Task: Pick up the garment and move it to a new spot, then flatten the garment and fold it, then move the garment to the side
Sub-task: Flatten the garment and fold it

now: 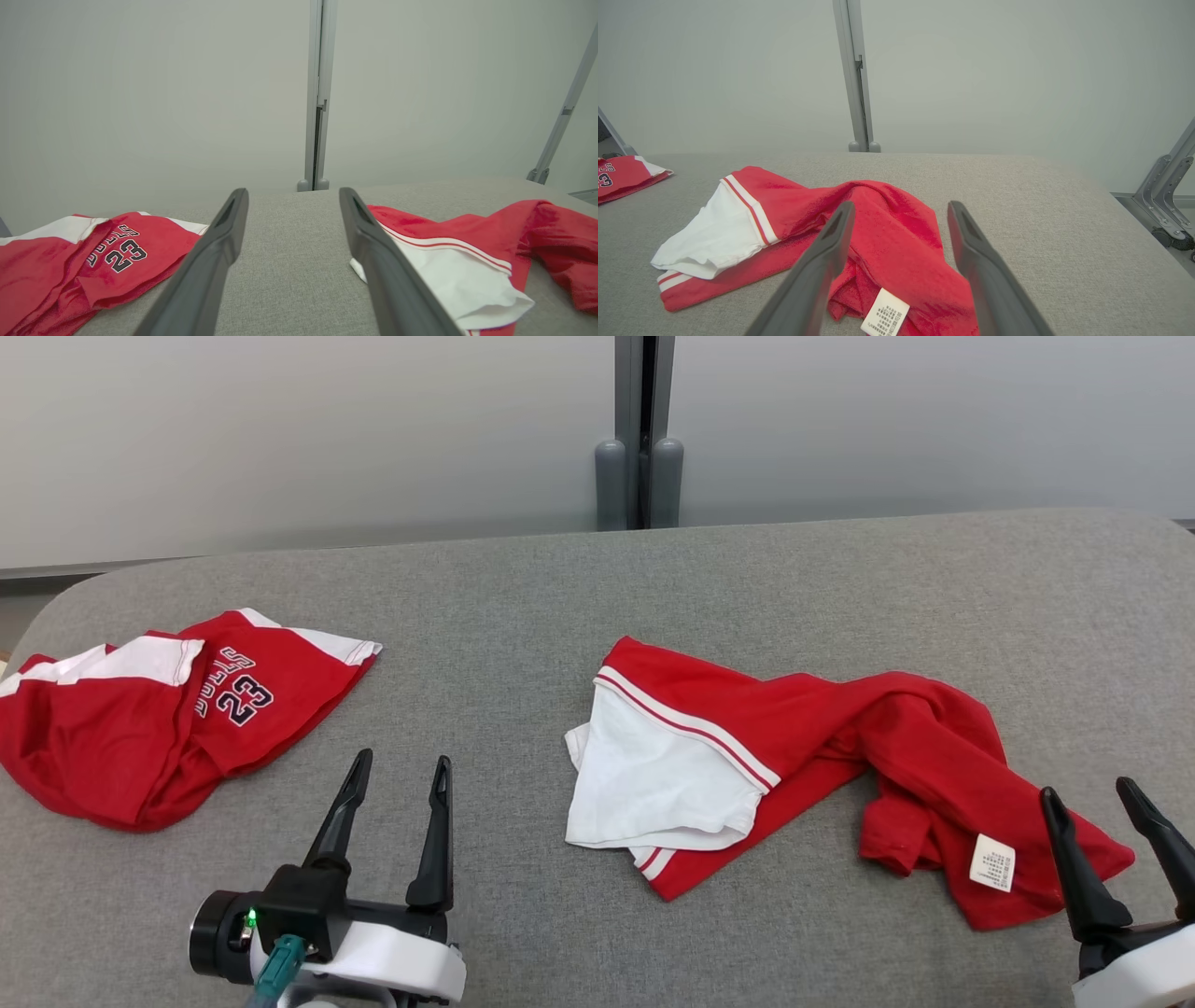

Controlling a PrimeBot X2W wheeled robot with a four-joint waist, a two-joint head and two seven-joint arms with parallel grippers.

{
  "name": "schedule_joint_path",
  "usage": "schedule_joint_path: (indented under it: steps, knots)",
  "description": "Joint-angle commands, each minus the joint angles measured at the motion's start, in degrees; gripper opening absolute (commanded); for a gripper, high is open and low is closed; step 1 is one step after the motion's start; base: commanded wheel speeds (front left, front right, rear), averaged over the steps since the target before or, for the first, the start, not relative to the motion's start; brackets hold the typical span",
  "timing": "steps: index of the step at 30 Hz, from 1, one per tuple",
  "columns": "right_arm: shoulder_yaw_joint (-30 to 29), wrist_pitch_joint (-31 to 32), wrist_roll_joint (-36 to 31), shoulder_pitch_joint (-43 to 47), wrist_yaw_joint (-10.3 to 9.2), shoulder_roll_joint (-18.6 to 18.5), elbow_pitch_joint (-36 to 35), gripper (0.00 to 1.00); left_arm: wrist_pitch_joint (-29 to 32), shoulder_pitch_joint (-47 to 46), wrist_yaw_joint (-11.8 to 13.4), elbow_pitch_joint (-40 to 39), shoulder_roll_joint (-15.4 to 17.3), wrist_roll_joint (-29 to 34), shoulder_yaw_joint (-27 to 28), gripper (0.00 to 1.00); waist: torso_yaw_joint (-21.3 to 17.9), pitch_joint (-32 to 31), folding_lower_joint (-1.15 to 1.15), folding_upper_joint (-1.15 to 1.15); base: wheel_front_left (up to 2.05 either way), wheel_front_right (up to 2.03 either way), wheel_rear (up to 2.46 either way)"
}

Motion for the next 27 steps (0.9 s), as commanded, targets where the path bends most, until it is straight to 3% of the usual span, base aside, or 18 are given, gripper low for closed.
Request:
schedule_joint_path:
  steps: [1, 18, 27]
  knots:
    - [0.0, -0.4, -0.2, -0.7, -0.02, -0.3, -0.4, 1.00, -0.1, 0.4, 0.3, 0.1, 0.0, 0.3, 0.2, 1.00, 0.0, 0.0, 0.00, 0.00, 0.00, 0.00, 0.00]
    - [1.8, -0.9, 0.6, -1.9, -0.02, -0.3, -0.9, 1.00, -0.1, 0.1, 0.5, 1.6, -0.5, 0.2, -1.8, 1.00, 0.4, 0.1, 0.00, 0.00, 0.00, 0.00, 0.00]
    - [2.8, -1.7, 1.9, -4.2, -0.02, -1.6, -0.9, 1.00, 3.5, -7.2, -1.3, 9.1, -1.0, -1.7, -9.0, 1.00, -0.2, 3.5, 0.00, 0.00, 0.00, 0.00, 0.00]
